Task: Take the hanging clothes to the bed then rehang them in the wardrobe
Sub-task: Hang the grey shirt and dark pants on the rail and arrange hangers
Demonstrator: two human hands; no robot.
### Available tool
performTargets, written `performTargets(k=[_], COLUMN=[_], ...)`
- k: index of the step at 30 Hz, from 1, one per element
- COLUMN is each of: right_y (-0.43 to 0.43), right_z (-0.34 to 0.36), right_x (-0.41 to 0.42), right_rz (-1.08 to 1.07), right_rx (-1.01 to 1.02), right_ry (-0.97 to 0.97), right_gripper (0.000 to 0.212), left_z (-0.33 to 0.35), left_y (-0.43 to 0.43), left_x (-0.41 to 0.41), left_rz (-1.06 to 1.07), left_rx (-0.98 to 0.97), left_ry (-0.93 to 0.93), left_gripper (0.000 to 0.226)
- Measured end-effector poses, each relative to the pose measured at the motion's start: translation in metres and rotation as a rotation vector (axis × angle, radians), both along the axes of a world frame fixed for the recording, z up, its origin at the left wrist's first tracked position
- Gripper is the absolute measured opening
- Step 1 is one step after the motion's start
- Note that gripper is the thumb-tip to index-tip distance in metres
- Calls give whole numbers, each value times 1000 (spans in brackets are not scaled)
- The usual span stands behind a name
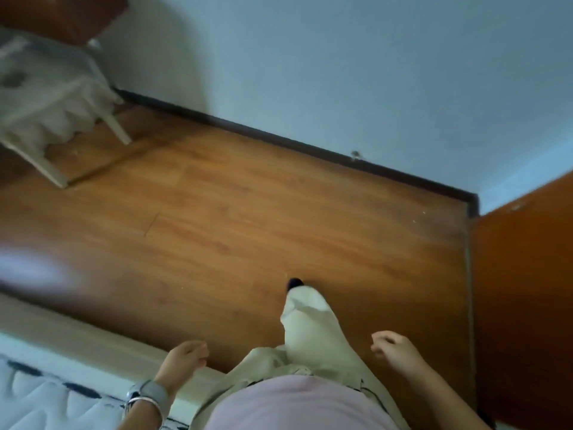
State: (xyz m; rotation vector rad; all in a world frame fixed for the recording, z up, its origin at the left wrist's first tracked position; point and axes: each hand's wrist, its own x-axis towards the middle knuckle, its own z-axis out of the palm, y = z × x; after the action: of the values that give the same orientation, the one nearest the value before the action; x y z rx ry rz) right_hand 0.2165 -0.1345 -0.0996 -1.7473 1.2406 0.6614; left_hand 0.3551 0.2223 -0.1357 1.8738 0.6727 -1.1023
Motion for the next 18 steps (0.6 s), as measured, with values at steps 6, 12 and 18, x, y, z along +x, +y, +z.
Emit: performTargets(k=[6,12,18], right_y=[-36,-58,24], right_z=[-21,-24,-28], right_x=[130,288,460], right_rz=[292,603,1034], right_rx=[24,-29,-72], right_ry=[88,169,179], right_gripper=[14,19,24], left_z=[-24,1,15], left_y=[9,-15,8], left_x=[36,110,119], left_rz=[336,571,1027], left_rx=[15,31,87], left_ry=[150,-10,-82], left_gripper=[22,17,10])
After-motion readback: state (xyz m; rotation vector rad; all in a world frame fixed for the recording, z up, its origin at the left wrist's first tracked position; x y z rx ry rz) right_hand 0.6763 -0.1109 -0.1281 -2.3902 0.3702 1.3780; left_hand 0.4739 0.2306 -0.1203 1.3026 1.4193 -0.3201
